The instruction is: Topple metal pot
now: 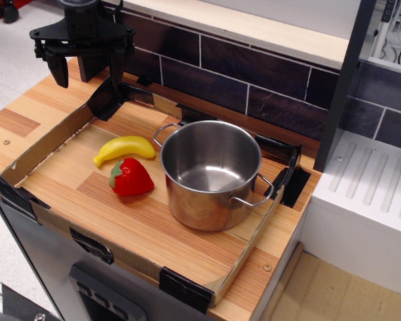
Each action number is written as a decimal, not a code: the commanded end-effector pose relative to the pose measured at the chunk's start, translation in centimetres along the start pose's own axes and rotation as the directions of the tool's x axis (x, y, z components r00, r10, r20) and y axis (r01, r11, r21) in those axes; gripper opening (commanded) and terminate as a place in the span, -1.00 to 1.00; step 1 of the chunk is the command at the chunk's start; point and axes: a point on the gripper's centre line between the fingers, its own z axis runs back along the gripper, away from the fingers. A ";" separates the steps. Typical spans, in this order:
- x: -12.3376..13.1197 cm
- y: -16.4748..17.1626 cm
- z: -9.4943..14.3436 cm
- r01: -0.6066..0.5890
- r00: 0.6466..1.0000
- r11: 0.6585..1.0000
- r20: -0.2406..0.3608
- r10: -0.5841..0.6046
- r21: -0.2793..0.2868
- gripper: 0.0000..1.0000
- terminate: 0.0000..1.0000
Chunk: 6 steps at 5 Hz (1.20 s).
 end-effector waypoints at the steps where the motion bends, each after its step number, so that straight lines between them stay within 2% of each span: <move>1: 0.0 0.0 0.0 0.000 1.000 1.000 0.000 0.000 0.000 1.00 -1.00; 2: -0.4 -0.4 3.0 -0.081 0.996 0.997 0.041 0.081 -0.004 1.00 -1.00; 3: -1.1 -0.6 5.7 -0.089 0.996 0.995 -0.007 0.089 -0.036 1.00 -1.00; 4: -2.9 -1.3 7.8 -0.091 0.995 0.994 -0.051 0.088 -0.062 1.00 -1.00; 5: -5.7 -1.6 9.1 -0.120 0.993 0.988 -0.017 0.119 -0.097 1.00 -1.00; 6: -7.3 -1.4 9.5 -0.171 0.985 0.977 -0.022 0.170 -0.131 1.00 -1.00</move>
